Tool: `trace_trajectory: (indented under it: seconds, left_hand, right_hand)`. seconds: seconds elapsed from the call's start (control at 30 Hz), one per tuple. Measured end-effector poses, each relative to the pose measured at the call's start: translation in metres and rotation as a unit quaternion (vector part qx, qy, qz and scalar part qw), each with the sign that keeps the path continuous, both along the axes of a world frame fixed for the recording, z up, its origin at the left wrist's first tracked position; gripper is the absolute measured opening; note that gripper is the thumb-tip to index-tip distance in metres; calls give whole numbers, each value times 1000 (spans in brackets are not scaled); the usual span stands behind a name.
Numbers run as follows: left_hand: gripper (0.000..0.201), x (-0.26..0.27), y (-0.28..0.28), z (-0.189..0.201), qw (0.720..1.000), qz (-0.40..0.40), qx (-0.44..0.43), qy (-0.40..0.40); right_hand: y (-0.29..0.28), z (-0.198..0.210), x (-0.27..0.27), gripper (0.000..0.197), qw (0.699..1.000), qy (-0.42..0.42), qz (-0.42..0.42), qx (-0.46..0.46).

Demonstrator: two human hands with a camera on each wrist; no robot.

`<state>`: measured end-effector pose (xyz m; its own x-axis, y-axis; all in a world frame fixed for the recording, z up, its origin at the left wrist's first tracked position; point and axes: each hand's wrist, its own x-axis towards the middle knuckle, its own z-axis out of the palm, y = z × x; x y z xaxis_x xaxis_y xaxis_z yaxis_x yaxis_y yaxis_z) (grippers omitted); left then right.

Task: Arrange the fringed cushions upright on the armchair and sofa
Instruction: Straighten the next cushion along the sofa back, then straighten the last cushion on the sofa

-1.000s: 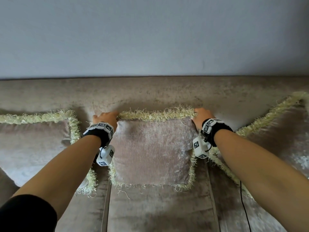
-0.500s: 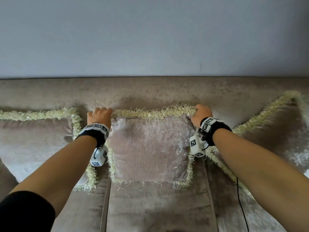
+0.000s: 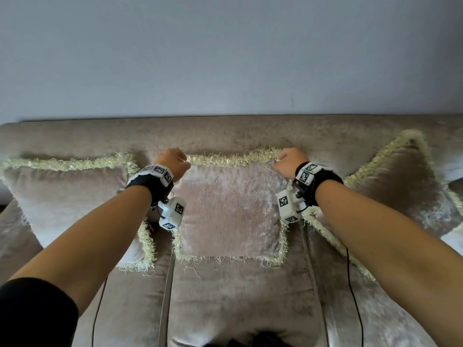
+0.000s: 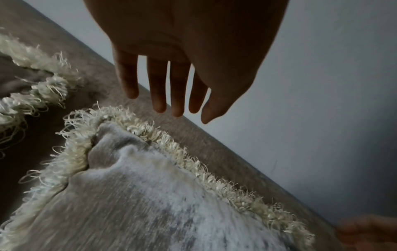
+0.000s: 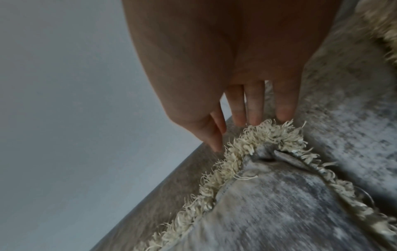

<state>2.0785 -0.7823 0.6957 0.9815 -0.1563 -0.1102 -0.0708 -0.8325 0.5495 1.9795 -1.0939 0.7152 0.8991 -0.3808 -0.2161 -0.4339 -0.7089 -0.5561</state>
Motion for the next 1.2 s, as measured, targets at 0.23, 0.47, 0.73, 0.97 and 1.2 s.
trace_trajectory:
  seconds: [0.23,0.47,0.73,0.97,1.2]
  left_hand:
    - [26,-50,5,48,999,-43,3,5]
    - [21,-103,-32,96,995,-84,-56,-8]
    - [26,-166,-85,102,986,-151,-76,2]
    - [21,-220,-151,83,976,-210,-2,65]
    - [27,-291,-288,67,968,-240,-6,78]
  right_hand:
    - [12,51,-62,24,1000,-21,-6,19]
    - [33,91,-112,34,999,-42,-26,14]
    - [-3,105,-172,26,998,-38,-51,10]
    - [-79,91,-235,24,994,-38,-92,49]
    - [-215,73,-328,30,990,-8,-133,55]
